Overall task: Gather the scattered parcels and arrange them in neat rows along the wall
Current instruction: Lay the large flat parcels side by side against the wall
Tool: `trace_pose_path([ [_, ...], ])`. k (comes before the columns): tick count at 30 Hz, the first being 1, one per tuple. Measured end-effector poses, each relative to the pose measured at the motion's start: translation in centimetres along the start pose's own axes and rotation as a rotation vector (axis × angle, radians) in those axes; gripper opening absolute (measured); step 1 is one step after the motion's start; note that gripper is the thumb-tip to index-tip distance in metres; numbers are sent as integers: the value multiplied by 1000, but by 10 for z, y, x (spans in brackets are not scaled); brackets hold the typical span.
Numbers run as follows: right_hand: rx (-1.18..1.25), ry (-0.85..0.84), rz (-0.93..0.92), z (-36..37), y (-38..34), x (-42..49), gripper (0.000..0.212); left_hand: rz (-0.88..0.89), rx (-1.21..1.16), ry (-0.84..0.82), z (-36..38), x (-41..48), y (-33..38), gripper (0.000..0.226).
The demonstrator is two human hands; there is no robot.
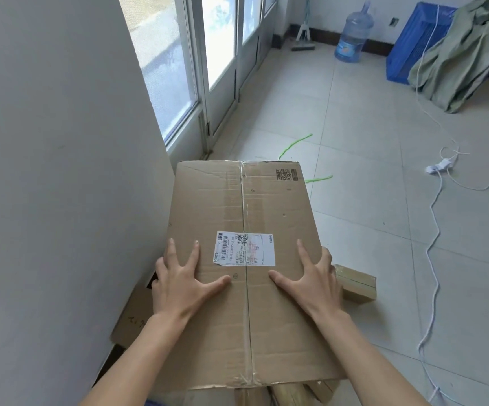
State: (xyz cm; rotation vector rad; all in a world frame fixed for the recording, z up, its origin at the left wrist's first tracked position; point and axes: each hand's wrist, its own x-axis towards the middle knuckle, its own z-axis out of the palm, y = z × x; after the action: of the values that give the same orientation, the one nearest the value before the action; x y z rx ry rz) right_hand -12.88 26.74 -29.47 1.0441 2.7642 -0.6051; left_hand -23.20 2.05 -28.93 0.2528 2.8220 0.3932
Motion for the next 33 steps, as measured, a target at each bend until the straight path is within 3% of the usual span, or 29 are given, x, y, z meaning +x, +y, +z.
trace_pose_path([
  [6,-41,7,-105,-32,13,-64,106,-46,1,2,-13,-80,-10,115],
  [13,-146,-36,-391,-65,-18,-189,104,-285,-76,107,-55,-262,-61,115],
  [18,-200,-115,-634,-50,-68,-305,103,-503,-64,192,-77,-405,-139,118],
  [22,-221,-194,-683,-13,-74,-398,100,-572,-39,203,-74,-502,-186,115],
  [33,-408,-293,-1058,151,-67,-635,92,-1027,-353,229,95,-783,-308,112],
])
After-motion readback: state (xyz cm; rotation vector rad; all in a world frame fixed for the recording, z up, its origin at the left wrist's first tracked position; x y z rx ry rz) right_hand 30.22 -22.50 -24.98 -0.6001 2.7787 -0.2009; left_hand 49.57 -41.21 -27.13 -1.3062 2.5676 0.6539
